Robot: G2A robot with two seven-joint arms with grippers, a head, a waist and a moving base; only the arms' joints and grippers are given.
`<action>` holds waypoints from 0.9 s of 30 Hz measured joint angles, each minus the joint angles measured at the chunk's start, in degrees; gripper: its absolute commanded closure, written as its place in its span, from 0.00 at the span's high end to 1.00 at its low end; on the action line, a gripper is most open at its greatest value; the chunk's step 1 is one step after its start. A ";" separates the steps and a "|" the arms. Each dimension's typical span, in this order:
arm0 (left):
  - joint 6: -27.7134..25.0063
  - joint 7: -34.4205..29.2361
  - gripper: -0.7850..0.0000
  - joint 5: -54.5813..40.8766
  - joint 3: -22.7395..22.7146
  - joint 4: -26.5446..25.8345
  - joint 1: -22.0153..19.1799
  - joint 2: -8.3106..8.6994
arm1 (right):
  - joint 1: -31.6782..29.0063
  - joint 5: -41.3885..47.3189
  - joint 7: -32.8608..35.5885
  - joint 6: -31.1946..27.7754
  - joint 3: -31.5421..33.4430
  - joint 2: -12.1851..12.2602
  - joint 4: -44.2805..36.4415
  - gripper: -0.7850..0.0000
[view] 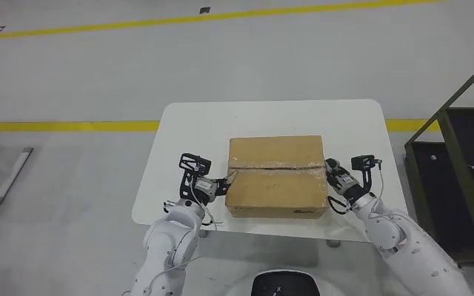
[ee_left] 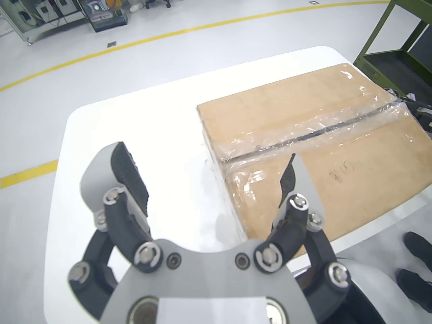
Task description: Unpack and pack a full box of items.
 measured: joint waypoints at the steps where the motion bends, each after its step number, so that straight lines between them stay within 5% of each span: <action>1: 0.35 0.74 1.00 0.58 -0.09 -0.19 0.39 0.04 | 0.88 -0.18 -0.42 -0.12 -0.81 -0.26 0.78 0.00; 9: 5.75 3.90 1.00 9.63 -0.54 -3.97 2.09 0.26 | -1.85 -7.65 -3.25 2.66 5.64 1.08 -5.29 0.00; 17: 12.27 5.17 1.00 19.23 1.60 -5.78 3.78 0.04 | -23.49 -18.00 1.46 9.66 24.18 3.94 -29.17 0.00; 25: 14.95 3.96 1.00 19.72 4.69 -6.31 4.81 -0.54 | -39.11 -24.62 3.15 16.32 31.14 3.75 -44.81 0.00; 26: 15.01 3.87 1.00 20.15 5.04 -6.22 4.73 -0.58 | -39.93 -24.85 3.19 16.33 31.20 3.70 -45.78 0.09; 27: 15.17 3.76 1.00 20.85 5.34 -6.02 4.56 -0.62 | -40.42 -24.99 3.40 15.86 31.13 3.67 -46.40 1.00</action>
